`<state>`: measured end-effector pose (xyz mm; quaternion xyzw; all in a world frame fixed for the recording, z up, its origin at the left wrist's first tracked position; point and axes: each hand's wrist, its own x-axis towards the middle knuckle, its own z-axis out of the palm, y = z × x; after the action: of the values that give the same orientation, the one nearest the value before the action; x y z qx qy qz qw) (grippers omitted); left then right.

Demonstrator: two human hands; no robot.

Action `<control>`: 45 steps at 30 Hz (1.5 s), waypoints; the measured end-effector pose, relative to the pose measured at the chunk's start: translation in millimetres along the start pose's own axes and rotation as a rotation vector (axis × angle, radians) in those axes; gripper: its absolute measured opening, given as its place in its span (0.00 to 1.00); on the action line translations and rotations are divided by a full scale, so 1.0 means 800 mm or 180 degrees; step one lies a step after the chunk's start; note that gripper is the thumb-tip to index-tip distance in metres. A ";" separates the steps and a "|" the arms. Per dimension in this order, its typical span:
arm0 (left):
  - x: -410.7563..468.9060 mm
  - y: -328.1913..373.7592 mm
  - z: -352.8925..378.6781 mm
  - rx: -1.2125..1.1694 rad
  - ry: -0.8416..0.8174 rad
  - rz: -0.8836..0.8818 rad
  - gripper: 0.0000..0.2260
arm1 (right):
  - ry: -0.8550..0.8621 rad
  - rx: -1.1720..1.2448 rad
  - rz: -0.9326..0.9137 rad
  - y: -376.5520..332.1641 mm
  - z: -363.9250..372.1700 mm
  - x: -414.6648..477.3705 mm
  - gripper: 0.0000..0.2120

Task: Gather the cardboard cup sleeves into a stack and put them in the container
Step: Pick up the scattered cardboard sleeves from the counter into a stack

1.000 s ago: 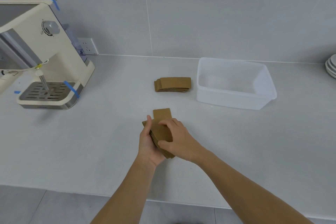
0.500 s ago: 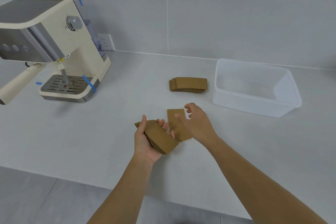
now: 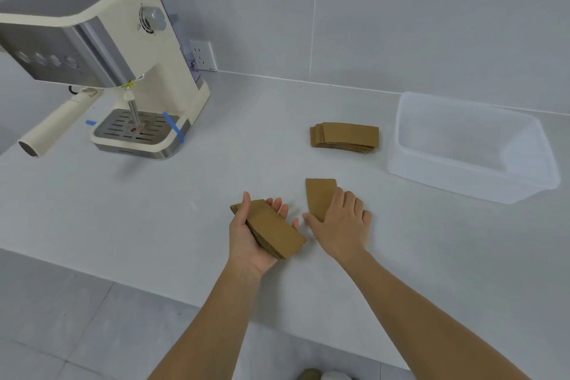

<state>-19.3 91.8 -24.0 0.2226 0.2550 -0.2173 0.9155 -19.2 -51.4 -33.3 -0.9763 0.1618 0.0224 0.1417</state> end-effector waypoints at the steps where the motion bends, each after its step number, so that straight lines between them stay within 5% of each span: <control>1: 0.000 0.000 -0.001 -0.0009 0.0003 0.0000 0.20 | 0.0010 -0.0109 -0.0051 0.000 0.002 -0.001 0.35; 7: 0.001 -0.001 0.001 0.0029 0.0021 -0.0028 0.19 | -0.0181 -0.0267 -0.0155 0.001 -0.009 0.002 0.18; 14: -0.001 -0.001 0.021 0.0085 -0.0055 0.0015 0.21 | -0.0670 0.1361 0.0301 -0.007 -0.053 0.008 0.25; 21: 0.002 -0.005 0.032 0.0335 -0.0264 -0.0077 0.28 | -0.0776 0.2325 -0.0154 -0.026 -0.092 -0.013 0.23; 45: 0.004 -0.055 0.030 0.0480 -0.0655 -0.0443 0.21 | -0.1129 0.2249 -0.0471 0.022 -0.072 -0.065 0.21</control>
<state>-30.5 43.2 -19.9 0.2490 0.1574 -0.3205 0.9003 -73.8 -67.5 21.9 -0.8575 0.0618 0.1232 0.4957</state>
